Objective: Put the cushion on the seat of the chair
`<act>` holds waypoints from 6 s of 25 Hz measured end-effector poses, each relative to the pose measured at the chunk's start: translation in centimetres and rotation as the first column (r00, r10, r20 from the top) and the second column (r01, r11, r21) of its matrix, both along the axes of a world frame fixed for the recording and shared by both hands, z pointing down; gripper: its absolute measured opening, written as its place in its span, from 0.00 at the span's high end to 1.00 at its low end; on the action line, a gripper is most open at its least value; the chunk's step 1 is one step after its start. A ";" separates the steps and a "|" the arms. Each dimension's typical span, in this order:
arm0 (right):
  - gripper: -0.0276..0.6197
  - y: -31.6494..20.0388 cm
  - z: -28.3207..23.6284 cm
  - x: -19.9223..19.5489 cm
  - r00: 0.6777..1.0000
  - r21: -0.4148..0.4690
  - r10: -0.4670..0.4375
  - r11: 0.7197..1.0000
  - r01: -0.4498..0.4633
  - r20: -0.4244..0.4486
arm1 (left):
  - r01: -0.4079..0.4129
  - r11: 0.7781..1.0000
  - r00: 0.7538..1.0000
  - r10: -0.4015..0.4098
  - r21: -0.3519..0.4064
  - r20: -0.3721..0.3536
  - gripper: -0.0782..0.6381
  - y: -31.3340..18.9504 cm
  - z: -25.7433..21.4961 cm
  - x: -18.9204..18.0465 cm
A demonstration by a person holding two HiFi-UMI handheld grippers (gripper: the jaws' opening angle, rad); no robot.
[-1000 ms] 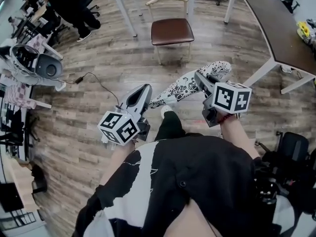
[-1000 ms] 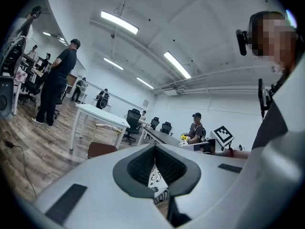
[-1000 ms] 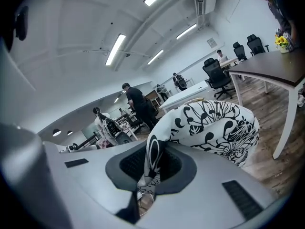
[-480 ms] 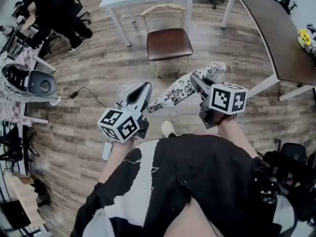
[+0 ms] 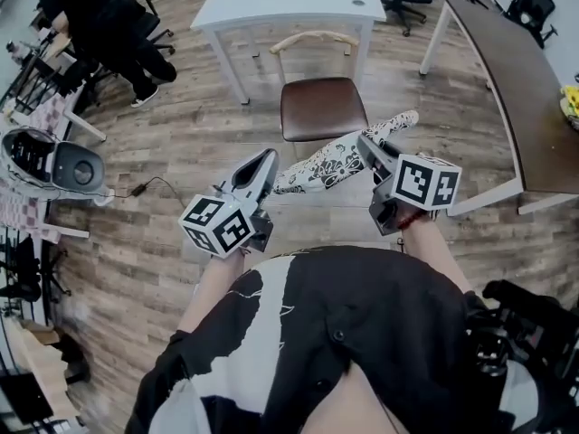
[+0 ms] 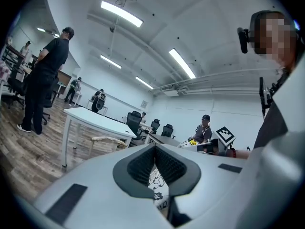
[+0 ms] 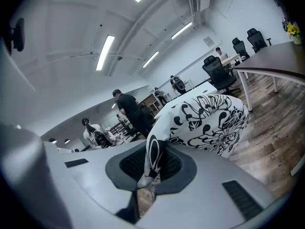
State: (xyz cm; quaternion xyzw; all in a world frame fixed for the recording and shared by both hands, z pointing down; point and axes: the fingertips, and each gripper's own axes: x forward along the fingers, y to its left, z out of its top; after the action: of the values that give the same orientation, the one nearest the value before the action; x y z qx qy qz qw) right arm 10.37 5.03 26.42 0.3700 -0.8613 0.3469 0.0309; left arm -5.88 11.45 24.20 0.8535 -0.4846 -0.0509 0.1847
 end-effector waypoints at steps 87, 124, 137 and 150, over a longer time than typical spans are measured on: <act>0.91 -41.6 17.6 -23.0 0.903 -0.224 -0.427 0.876 0.426 0.049 | 0.233 0.926 0.959 -0.269 -0.298 -0.087 0.87 -38.2 19.3 -11.7; 0.91 -42.5 36.6 -10.5 0.970 -0.546 -0.123 0.838 -0.012 -0.209 | 0.107 0.885 0.975 -0.182 -0.453 -0.125 0.87 -39.9 25.9 -8.5; 0.91 -42.4 40.6 -8.0 0.964 -0.596 -0.061 0.795 -0.110 -0.259 | 0.070 0.871 0.989 -0.126 -0.487 -0.083 0.87 -40.6 26.8 -8.2; 0.91 -42.6 42.7 -7.5 0.955 -0.619 0.001 0.761 -0.193 -0.297 | 0.031 0.858 0.994 -0.082 -0.513 -0.078 0.87 -41.5 27.4 -9.6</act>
State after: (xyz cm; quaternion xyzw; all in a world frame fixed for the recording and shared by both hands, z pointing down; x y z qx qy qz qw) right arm 2.84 -37.58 69.17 0.4267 -0.6570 0.5655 0.2578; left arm -15.48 -30.07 51.61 0.7559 -0.4961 0.0324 0.4259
